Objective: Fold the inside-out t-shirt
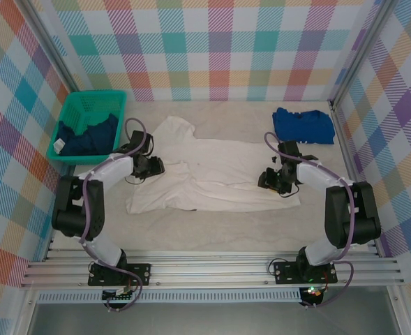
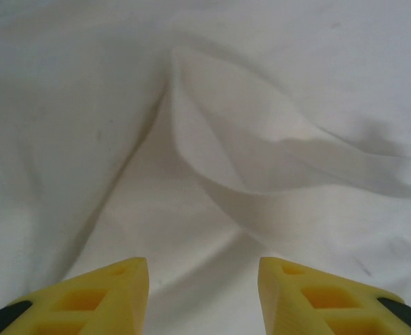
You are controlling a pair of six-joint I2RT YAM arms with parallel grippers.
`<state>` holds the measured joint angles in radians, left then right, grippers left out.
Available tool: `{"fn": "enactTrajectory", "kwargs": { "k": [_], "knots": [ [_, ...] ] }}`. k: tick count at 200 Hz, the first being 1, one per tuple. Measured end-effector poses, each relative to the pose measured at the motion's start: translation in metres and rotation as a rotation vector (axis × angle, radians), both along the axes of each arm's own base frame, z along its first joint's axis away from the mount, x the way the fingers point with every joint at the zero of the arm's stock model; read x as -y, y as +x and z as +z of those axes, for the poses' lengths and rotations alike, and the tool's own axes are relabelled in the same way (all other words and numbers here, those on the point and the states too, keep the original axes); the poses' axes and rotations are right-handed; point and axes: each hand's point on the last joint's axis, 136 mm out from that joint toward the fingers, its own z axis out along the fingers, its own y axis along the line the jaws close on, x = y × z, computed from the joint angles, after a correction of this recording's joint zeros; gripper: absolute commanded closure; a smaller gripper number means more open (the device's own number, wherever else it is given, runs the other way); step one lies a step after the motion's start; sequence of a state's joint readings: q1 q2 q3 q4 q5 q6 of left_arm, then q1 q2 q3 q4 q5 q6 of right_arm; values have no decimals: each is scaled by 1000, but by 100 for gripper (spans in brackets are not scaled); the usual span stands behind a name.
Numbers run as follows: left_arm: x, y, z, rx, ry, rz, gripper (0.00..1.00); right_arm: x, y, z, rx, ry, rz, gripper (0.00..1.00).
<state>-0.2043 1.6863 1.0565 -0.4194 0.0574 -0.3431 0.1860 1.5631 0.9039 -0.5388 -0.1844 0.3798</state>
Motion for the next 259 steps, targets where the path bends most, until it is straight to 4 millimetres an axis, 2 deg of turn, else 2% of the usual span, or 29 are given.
{"fn": "enactTrajectory", "kwargs": {
  "k": [16,34,87,105,127,146,172,185,198,223,232,242,259],
  "knots": [
    [4,3,-18,-47,-14,1,57,-1,0,0,0,0,2,56],
    [10,16,-26,-60,-30,-6,58,-1,-1,0,-1,-1,4,56],
    [26,79,-10,47,-70,-19,58,0,-2,-2,-4,-8,3,56],
    [28,87,-11,54,-70,-22,58,1,-2,-2,-4,-13,3,56],
    [25,84,-11,54,-56,-15,55,4,-2,-3,-3,-29,3,54],
    [15,64,-3,61,-33,1,54,8,-3,-3,-2,-55,-3,54],
    [5,16,26,99,-53,35,53,15,-4,-2,-8,-72,-26,55],
    [3,-7,32,107,-81,50,53,20,-4,-5,-24,-72,-47,56],
    [1,-30,24,79,-102,67,53,26,-6,-11,-51,-73,-79,56],
    [-9,-78,-15,-46,-95,111,52,44,-16,-27,-125,-62,-161,56],
    [-14,-92,-28,-93,-85,130,53,47,-16,-28,-136,-36,-190,56],
    [-18,-100,-35,-118,-82,146,52,51,-16,-27,-141,-15,-217,56],
    [-25,-97,-33,-93,-98,182,52,56,-16,-28,-153,29,-260,58]
  ]
}}
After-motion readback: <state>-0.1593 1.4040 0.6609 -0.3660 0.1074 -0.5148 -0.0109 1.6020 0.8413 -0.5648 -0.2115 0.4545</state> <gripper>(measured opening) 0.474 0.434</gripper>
